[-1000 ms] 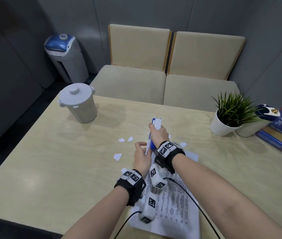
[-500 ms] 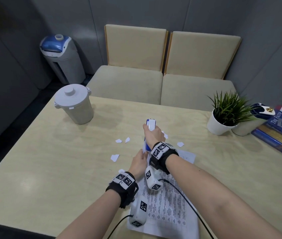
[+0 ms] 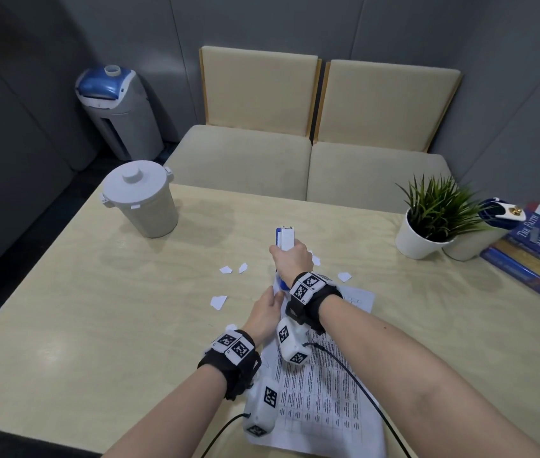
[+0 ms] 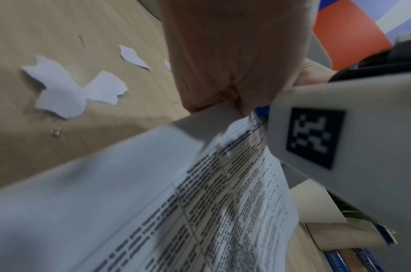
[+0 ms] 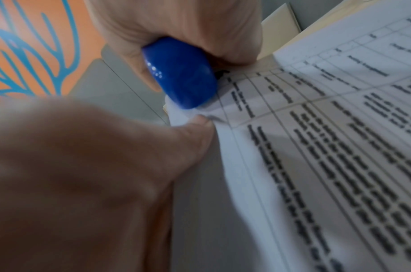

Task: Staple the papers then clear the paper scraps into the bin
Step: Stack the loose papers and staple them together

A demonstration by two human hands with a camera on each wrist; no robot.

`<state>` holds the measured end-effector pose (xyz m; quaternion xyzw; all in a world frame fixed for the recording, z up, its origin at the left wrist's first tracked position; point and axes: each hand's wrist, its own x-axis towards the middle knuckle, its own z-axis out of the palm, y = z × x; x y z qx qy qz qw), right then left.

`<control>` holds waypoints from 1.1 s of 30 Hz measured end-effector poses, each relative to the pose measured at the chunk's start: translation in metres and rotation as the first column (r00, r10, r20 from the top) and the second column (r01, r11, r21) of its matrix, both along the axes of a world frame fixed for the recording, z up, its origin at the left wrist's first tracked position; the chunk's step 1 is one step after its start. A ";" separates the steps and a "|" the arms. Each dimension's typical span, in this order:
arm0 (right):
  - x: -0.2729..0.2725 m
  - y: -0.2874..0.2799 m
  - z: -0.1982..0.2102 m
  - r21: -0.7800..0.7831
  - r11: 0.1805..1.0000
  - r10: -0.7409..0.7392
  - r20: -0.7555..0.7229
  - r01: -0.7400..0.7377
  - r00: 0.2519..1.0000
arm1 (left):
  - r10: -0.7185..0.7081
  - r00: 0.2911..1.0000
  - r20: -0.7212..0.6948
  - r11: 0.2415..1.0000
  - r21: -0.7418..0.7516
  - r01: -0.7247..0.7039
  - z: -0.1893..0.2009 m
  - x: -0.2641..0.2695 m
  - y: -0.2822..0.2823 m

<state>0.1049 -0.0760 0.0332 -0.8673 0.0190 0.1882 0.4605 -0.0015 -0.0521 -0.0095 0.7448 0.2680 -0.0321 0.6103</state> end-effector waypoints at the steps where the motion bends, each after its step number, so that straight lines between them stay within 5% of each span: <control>1: 0.000 0.000 0.000 0.005 1.000 0.005 0.002 -0.005 1.000 | 0.004 1.000 0.008 1.000 -0.007 -0.004 0.000 -0.001 -0.001; 9: 0.001 0.000 -0.006 0.066 0.995 -0.076 -0.039 0.078 0.996 | -0.023 0.999 -0.042 0.999 -0.041 0.021 0.000 -0.003 0.001; 20: 0.005 -0.012 -0.001 0.098 0.995 0.009 -0.128 0.003 0.992 | 0.030 0.999 -0.041 0.999 -0.014 -0.031 0.013 -0.005 -0.001; 28: 0.035 -0.030 0.002 0.365 0.839 -0.197 -0.488 0.404 0.850 | 0.070 0.998 -0.002 0.989 -0.129 -0.069 0.002 -0.011 -0.001; 30: 0.047 -0.040 0.001 0.342 0.827 -0.260 -0.473 0.447 0.842 | 0.073 0.997 -0.005 0.986 -0.153 -0.073 -0.018 -0.012 0.007; 33: 0.059 -0.056 0.001 0.149 0.936 -0.254 -0.336 0.318 0.907 | 0.078 0.997 -0.026 0.978 -0.190 -0.081 -0.008 -0.018 0.012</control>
